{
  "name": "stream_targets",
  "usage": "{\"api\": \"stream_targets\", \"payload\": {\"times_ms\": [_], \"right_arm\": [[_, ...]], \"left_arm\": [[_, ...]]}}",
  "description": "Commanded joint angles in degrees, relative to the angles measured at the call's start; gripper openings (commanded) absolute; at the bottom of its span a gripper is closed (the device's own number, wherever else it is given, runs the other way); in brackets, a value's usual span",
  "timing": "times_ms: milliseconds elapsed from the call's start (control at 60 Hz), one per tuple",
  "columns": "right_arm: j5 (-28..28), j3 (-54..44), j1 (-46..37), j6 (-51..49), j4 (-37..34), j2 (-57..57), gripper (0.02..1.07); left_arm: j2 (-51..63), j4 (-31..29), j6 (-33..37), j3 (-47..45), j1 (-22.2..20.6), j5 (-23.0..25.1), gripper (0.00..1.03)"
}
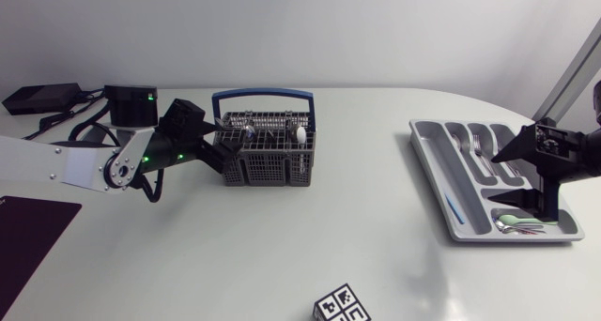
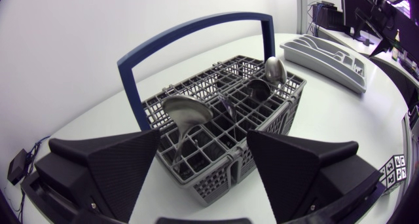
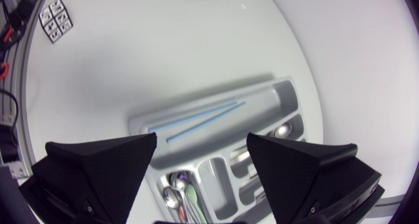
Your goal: Transfer all utensils from the basket to the drawer tray.
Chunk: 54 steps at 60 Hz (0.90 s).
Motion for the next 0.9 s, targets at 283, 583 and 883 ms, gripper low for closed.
{"api": "stream_targets", "payload": {"times_ms": [283,583,883], "right_arm": [[-4.5,-10.8,16.6,24.5,6.1,-11.6,1.03],[-3.2,-18.4,25.9,34.5,14.4,-15.7,1.03],[-2.3,-21.1,29.8,38.7,17.6,-16.5,1.03]], "left_arm": [[3.9,3.5,0.5,2.9,2.8,1.1,0.58],[5.2,3.6,0.7,3.5,3.0,3.9,0.23],[5.5,3.6,0.5,3.9,3.2,6.5,0.04]]}}
